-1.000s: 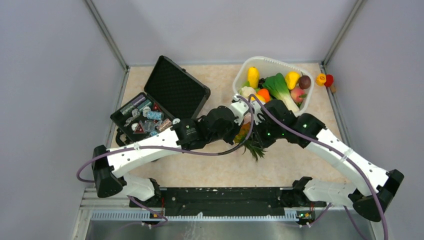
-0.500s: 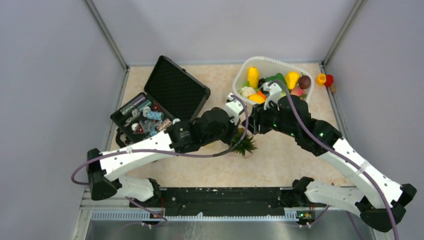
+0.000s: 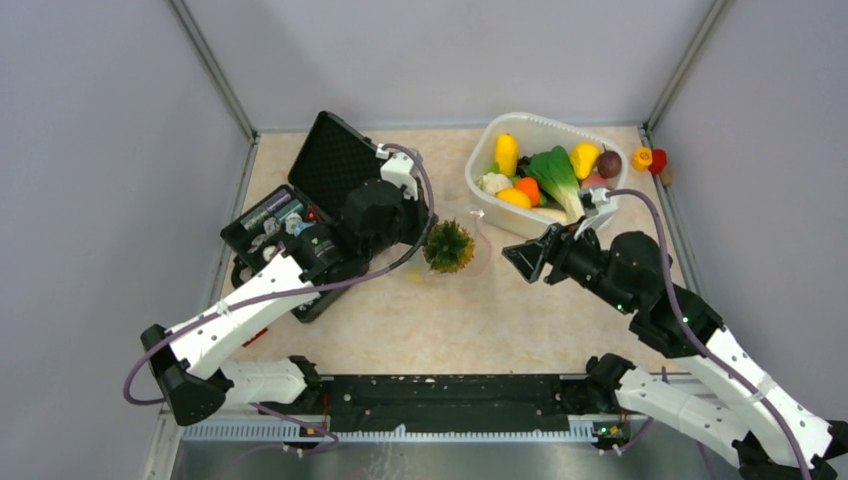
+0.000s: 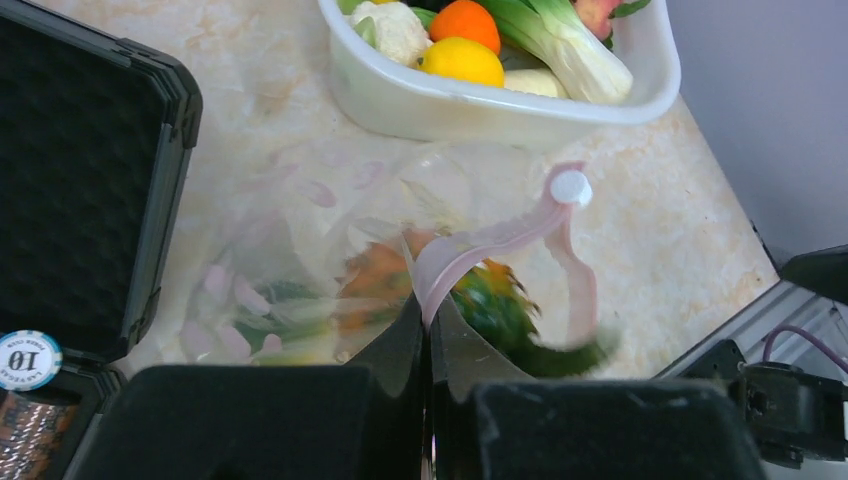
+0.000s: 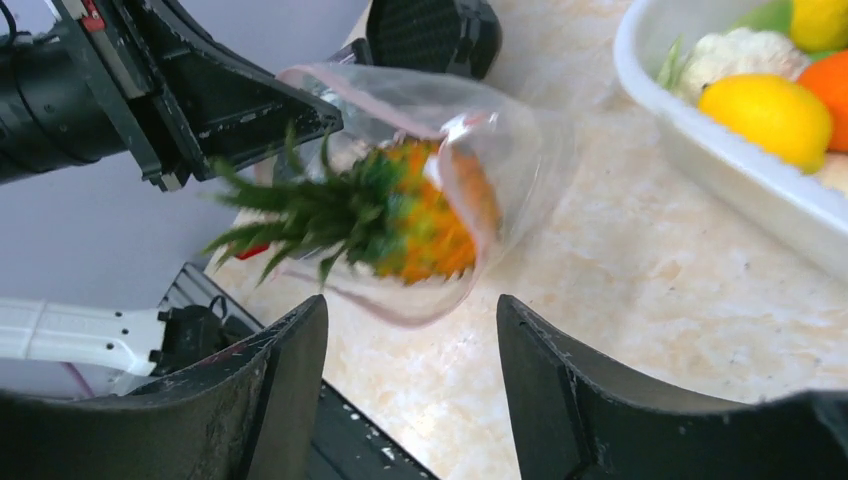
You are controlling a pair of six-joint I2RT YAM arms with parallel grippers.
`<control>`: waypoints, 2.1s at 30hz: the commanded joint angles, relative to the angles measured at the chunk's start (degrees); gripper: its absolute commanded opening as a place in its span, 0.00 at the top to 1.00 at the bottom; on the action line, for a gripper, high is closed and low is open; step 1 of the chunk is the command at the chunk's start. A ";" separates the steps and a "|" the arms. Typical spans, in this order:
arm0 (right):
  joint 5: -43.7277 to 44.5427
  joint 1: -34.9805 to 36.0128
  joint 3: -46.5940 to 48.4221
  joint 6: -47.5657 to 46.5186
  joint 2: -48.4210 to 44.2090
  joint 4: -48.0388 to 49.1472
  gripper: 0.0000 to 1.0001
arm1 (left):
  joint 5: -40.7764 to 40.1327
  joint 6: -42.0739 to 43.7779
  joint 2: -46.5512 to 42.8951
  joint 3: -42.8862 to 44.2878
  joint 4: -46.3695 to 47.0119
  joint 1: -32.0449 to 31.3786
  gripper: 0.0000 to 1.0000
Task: Place the food in the zip-top bag and seal the zipper
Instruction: Adjust the zipper food storage bag at the center of the board.
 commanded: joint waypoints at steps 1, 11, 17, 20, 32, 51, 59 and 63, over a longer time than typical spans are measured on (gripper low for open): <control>-3.58 0.19 -6.18 7.71 -0.76 5.77 0.38 | 3.54 -2.55 0.63 2.90 1.81 0.45 1.00; 1.53 0.15 -8.90 9.18 11.39 13.53 0.42 | 3.41 -3.01 -0.17 1.67 2.31 0.45 1.00; 4.90 0.17 -9.44 10.91 13.27 16.26 0.76 | 2.83 -2.38 -0.74 1.23 1.98 0.53 1.00; 5.60 0.16 -8.74 9.33 10.82 16.01 1.00 | 1.49 -1.49 -1.17 1.32 1.15 0.53 1.00; -3.90 0.21 2.13 0.73 8.74 25.19 1.00 | -2.19 9.94 -1.97 12.86 -9.96 2.76 1.00; -0.43 -2.92 7.65 1.51 23.66 13.50 1.00 | 13.31 5.85 6.02 23.93 -23.71 5.02 1.00; 3.87 -7.28 -0.39 5.58 21.31 15.58 0.98 | 9.74 5.17 -0.21 9.27 -12.78 5.02 1.00; 1.37 -8.16 0.14 2.04 18.44 14.00 0.49 | 11.10 1.00 0.86 3.24 -9.62 4.97 1.00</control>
